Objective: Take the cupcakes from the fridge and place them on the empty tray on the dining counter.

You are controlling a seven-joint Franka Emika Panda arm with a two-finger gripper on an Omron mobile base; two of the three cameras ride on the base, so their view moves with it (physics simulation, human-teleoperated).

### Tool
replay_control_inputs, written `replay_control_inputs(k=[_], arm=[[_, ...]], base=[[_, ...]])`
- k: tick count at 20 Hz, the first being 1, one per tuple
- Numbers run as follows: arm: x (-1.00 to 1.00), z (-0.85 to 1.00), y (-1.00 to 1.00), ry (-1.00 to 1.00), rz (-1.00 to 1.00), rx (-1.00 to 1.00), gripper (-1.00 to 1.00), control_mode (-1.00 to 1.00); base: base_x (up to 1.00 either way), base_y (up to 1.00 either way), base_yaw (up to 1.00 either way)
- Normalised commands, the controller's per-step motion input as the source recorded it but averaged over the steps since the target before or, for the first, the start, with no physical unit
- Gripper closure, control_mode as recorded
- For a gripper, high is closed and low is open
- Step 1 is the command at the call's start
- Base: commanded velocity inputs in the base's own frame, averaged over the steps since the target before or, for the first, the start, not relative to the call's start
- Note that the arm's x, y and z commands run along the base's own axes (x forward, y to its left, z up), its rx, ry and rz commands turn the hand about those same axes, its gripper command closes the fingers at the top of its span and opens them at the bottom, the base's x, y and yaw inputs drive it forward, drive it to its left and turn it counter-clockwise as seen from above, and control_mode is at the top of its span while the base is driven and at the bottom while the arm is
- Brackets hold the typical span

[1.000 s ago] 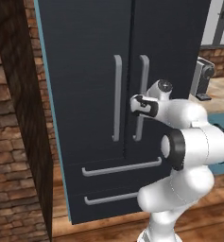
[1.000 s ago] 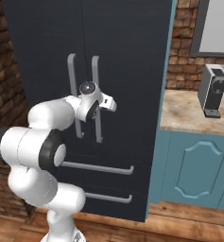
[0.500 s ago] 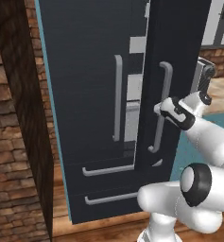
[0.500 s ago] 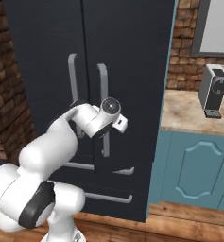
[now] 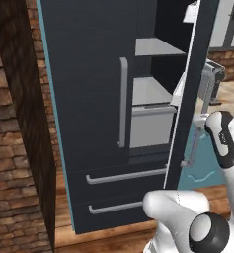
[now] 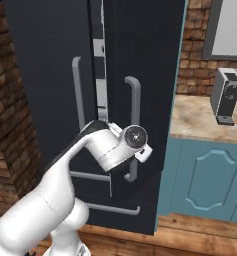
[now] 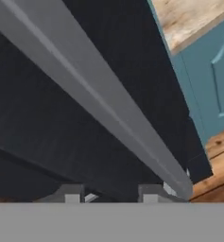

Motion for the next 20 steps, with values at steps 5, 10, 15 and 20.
replay_control_inputs(k=[5, 10, 15, 20], arm=[[-1.0, -0.03, 0.31, -0.37, -0.18, -0.02, -1.0, -1.0], [-0.85, 0.26, 1.0, -0.33, -0.19, -0.2, -1.0, -1.0], [0.32, 0.04, 1.0, -0.1, -0.31, -0.38, -1.0, -1.0], [0.91, -0.3, 0.9, 0.01, -0.22, -0.29, -1.0, -1.0]], base=[[0.0, 0.0, 0.0], [0.0, 0.0, 0.0], [0.0, 0.0, 0.0], [0.0, 0.0, 0.0]])
